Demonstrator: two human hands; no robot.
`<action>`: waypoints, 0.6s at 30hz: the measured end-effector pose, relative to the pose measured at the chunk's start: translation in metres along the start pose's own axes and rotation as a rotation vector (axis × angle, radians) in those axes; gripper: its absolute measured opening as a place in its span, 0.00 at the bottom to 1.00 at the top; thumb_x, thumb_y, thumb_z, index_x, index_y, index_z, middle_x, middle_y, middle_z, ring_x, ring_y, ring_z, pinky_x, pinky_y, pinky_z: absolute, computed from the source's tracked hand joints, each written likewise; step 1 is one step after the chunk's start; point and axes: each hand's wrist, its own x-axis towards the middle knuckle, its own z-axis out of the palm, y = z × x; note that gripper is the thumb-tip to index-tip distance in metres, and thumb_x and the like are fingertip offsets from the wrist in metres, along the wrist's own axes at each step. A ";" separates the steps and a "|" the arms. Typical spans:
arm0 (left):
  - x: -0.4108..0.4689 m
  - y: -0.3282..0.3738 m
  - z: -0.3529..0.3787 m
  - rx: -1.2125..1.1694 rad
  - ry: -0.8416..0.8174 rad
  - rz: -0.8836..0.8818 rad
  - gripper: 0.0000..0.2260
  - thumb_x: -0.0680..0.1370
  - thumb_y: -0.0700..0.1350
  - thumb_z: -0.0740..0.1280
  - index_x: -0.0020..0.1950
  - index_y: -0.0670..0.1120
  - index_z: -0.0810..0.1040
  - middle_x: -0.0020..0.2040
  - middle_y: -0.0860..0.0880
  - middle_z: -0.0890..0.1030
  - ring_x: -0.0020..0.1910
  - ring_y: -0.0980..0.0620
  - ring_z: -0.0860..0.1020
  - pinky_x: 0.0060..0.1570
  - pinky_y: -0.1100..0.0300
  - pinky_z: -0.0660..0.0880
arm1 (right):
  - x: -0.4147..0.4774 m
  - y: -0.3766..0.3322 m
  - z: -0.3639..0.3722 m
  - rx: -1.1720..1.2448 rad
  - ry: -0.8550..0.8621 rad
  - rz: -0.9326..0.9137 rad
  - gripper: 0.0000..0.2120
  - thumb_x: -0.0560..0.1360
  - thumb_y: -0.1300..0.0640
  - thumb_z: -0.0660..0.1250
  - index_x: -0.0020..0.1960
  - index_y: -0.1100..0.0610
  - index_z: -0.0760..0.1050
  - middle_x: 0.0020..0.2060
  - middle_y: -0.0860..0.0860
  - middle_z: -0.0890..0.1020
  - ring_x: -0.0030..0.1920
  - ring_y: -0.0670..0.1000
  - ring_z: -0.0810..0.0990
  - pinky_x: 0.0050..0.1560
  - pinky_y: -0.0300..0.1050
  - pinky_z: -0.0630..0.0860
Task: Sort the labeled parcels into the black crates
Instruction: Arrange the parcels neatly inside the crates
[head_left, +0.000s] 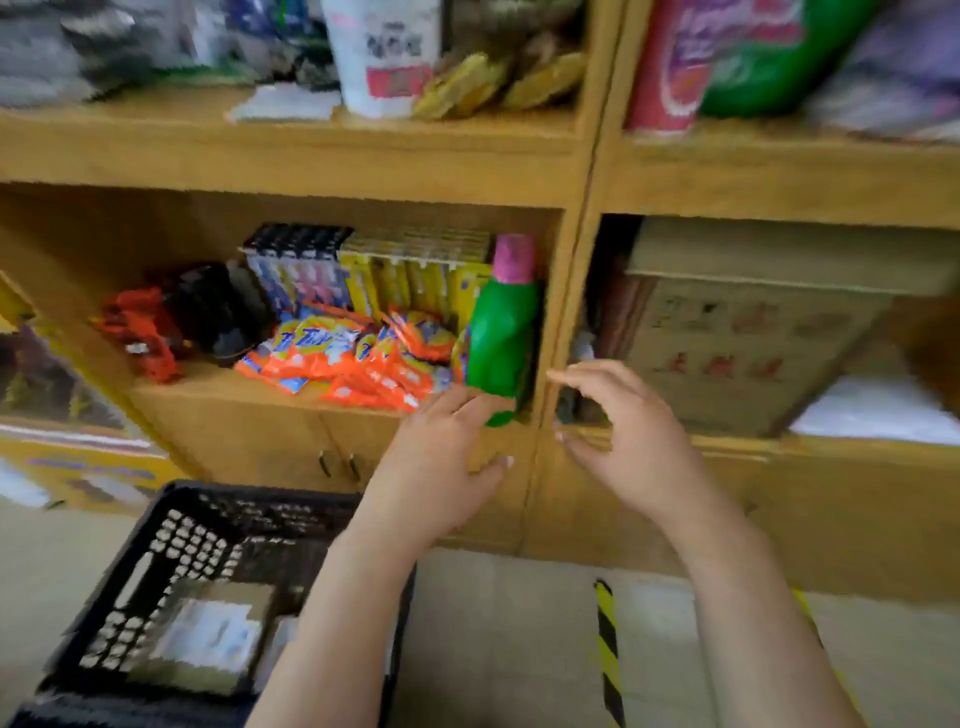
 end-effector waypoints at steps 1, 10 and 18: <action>0.011 0.024 0.010 -0.007 -0.017 0.072 0.22 0.72 0.49 0.71 0.66 0.50 0.75 0.61 0.49 0.77 0.62 0.46 0.73 0.63 0.51 0.69 | -0.020 0.014 -0.022 -0.015 0.049 0.055 0.26 0.73 0.59 0.73 0.68 0.46 0.72 0.64 0.43 0.71 0.64 0.44 0.71 0.63 0.39 0.67; 0.017 0.296 0.151 -0.235 -0.272 0.601 0.22 0.74 0.50 0.72 0.67 0.56 0.73 0.60 0.60 0.72 0.64 0.54 0.71 0.61 0.63 0.64 | -0.280 0.125 -0.184 -0.194 0.415 0.541 0.24 0.72 0.59 0.72 0.66 0.48 0.73 0.61 0.43 0.72 0.58 0.43 0.73 0.56 0.34 0.68; -0.062 0.514 0.249 -0.467 -0.557 0.982 0.29 0.74 0.49 0.71 0.73 0.59 0.66 0.64 0.60 0.70 0.65 0.59 0.66 0.66 0.58 0.64 | -0.502 0.135 -0.270 -0.337 0.662 0.974 0.23 0.73 0.59 0.71 0.66 0.49 0.73 0.63 0.46 0.70 0.63 0.43 0.70 0.62 0.39 0.69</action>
